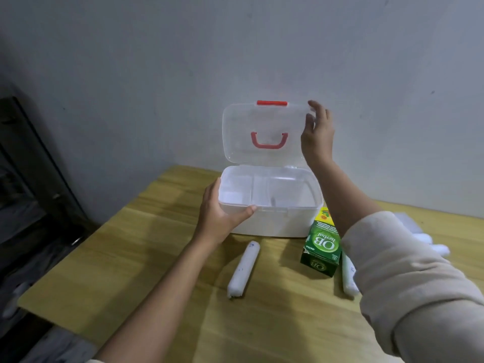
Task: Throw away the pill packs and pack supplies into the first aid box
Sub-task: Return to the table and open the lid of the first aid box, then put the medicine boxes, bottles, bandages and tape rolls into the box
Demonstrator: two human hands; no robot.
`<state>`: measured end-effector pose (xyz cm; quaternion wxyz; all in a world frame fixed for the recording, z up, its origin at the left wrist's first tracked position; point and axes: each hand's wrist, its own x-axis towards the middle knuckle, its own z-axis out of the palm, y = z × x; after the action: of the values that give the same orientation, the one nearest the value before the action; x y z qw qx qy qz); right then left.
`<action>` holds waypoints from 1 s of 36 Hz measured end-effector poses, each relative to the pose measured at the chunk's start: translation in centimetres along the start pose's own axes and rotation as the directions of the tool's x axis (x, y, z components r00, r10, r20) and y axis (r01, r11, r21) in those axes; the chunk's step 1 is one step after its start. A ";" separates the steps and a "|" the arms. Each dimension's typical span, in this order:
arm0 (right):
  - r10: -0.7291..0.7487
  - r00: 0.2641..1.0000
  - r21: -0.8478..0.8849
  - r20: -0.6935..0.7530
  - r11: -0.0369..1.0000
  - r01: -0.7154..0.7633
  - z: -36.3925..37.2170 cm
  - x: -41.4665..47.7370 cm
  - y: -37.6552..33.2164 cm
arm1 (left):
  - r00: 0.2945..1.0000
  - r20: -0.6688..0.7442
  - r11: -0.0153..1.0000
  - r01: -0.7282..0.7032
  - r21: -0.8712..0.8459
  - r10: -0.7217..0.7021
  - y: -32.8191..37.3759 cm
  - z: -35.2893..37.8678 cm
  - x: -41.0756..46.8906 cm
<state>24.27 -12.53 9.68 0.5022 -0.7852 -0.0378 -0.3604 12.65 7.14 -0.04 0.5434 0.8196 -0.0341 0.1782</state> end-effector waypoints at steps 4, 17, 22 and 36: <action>0.110 0.994 0.075 0.023 0.991 -0.111 -0.8 0.1 1.1 | 1.000 -0.020 1.000 -0.003 -0.006 0.003 0.0 0.2 -0.1; 0.175 0.980 -0.083 0.099 0.982 -0.167 -2.0 -1.8 3.3 | 0.999 -0.031 0.999 0.041 -0.019 -0.041 0.2 0.6 -0.7; 0.265 0.961 -0.104 0.081 0.961 -0.257 -4.2 -4.5 2.1 | 0.997 -0.051 0.997 0.054 -0.046 -0.057 1.0 0.8 -1.0; 0.346 0.938 -0.323 -0.023 0.885 -0.334 -9.3 -19.3 -0.2 | 0.990 -0.073 0.993 0.120 -0.016 -0.121 2.5 1.4 -2.3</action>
<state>5.07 -14.19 0.38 0.4218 -0.8572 0.1507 -0.2541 10.26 4.52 0.91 0.5586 0.8100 0.0346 0.1750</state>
